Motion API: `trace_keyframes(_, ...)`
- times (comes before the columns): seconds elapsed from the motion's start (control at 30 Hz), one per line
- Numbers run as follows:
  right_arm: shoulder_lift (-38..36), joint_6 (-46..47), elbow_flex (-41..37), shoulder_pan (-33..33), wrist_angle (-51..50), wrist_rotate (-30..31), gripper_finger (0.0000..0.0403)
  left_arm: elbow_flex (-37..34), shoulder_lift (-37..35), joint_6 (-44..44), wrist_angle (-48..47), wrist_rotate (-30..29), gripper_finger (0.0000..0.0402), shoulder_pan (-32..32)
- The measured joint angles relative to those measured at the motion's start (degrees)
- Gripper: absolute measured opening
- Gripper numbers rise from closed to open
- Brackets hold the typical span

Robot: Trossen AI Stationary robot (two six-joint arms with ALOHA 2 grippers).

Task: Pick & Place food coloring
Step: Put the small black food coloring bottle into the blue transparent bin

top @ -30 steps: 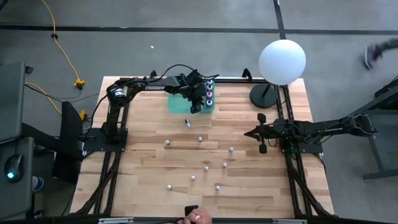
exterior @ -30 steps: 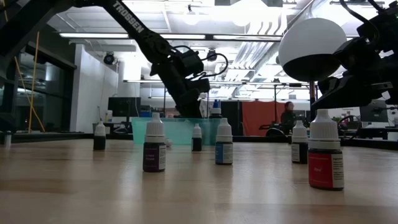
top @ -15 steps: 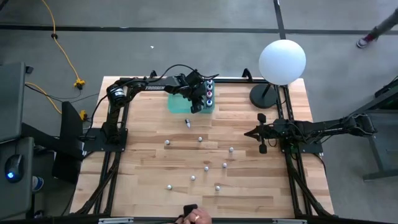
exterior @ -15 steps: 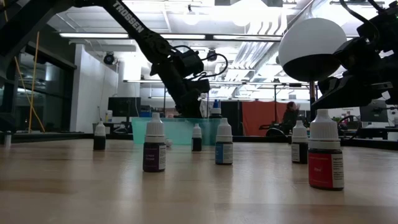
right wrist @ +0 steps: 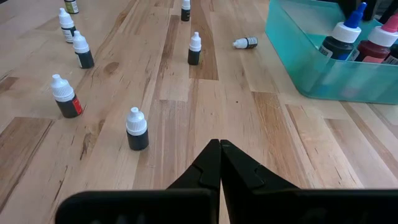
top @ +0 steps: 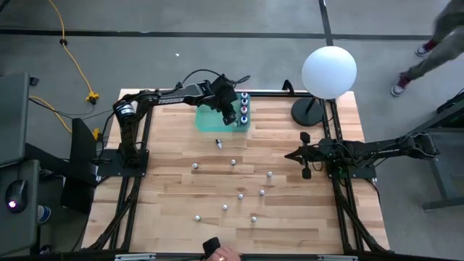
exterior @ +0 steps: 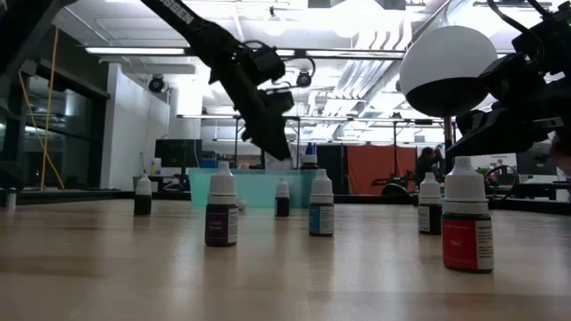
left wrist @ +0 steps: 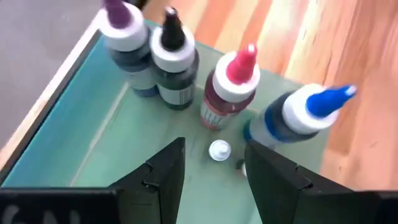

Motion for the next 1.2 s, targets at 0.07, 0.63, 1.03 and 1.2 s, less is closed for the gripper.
trace_keyframes(0.07,-0.01,0.0,-0.02,0.01,0.0,0.02,0.0,0.0,-1.57,-4.75,-1.77,0.37,0.016,0.0)
trace_keyframes(0.63,0.0,0.0,0.0,0.0,0.0,0.02,0.0,0.02,-16.86,-9.89,-17.67,16.59,0.016,-0.04)
trace_keyframes(1.03,0.0,0.0,0.0,0.0,0.02,0.02,0.0,0.0,-18.53,-34.41,-24.91,13.88,0.016,-3.1)
trace_keyframes(1.2,0.0,0.0,-0.02,0.02,0.0,0.02,0.0,0.0,-18.53,-40.1,-26.34,9.59,0.016,-6.64)
